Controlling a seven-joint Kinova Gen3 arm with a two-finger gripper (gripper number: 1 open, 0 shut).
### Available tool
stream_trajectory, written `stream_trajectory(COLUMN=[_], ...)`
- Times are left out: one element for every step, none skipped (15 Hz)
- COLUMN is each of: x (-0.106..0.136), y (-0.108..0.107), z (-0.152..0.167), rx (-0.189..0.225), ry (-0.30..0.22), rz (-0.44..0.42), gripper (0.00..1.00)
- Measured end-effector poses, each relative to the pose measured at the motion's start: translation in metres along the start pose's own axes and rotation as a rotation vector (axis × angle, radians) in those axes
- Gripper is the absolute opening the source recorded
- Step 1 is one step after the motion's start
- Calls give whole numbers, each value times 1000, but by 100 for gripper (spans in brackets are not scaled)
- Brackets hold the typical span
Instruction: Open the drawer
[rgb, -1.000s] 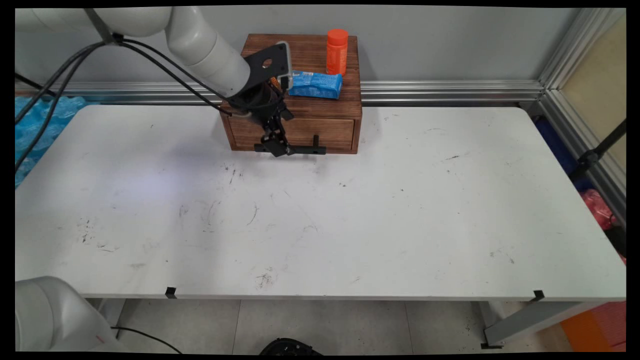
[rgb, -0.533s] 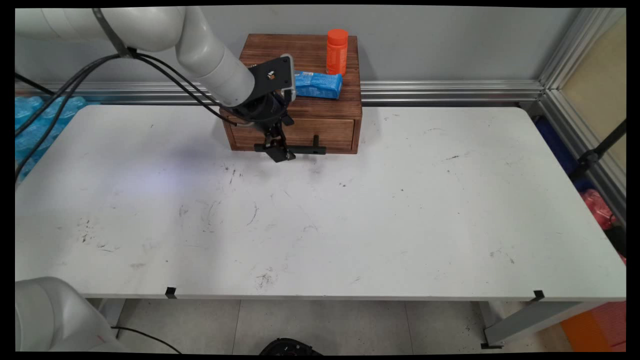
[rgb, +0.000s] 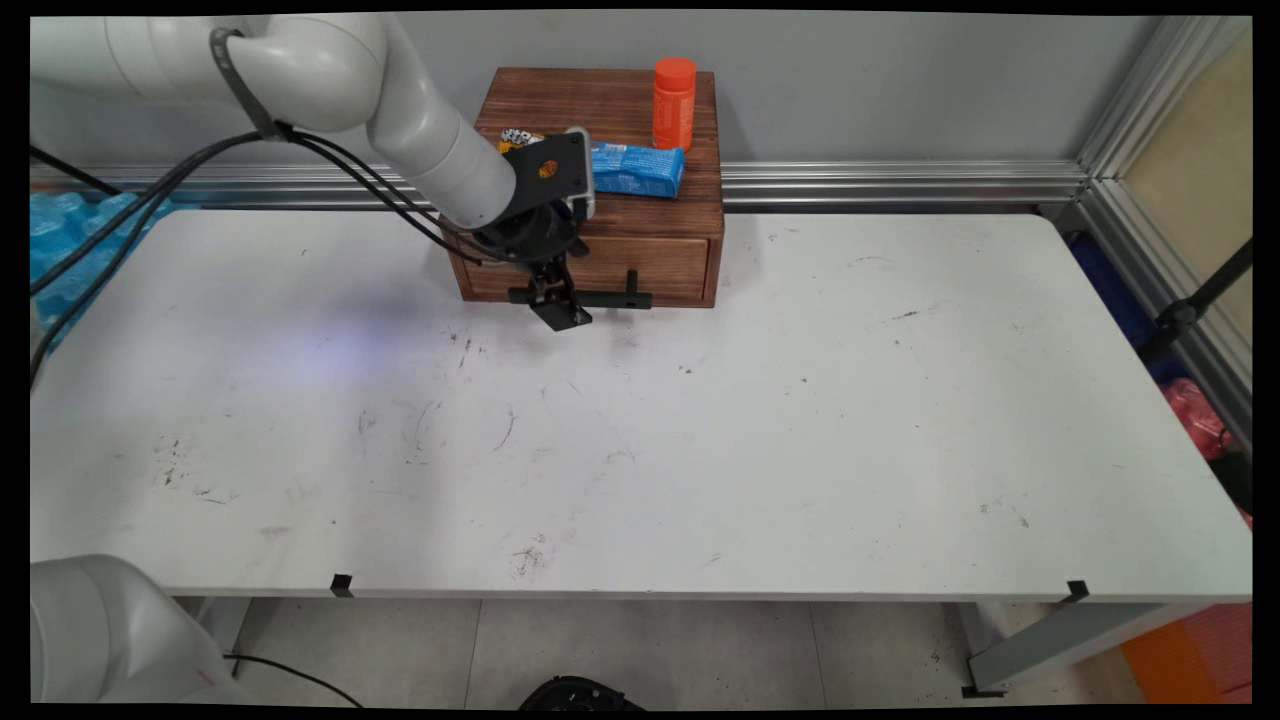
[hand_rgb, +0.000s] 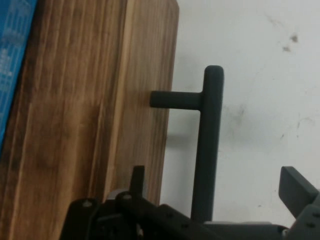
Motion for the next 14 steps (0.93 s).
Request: stream_trajectory(x=[-1, -1, -2, -3, -4, -5, -6, -7, -8, -9, -14, -15, -15, -16], y=[0, 0, 0, -1, -1, -1, -1, -1, 0, 0, 3, 4, 4, 5], z=[3, 4, 7, 10, 13, 15, 16, 19, 21, 24, 23, 25, 28, 29], rx=[2, 3, 4, 6, 7, 8, 8, 8, 7, 5, 3, 1, -3, -5], ry=[0, 1, 1, 1, 2, 3, 3, 4, 4, 3, 2, 3, 3, 2], rz=[-1, -2, -3, -5, -6, -7, -9, -12, -16, -20, -24, -27, -30, -34], gripper=[100, 100, 100, 100, 100, 100, 100, 100, 100, 100, 100, 100, 100, 100])
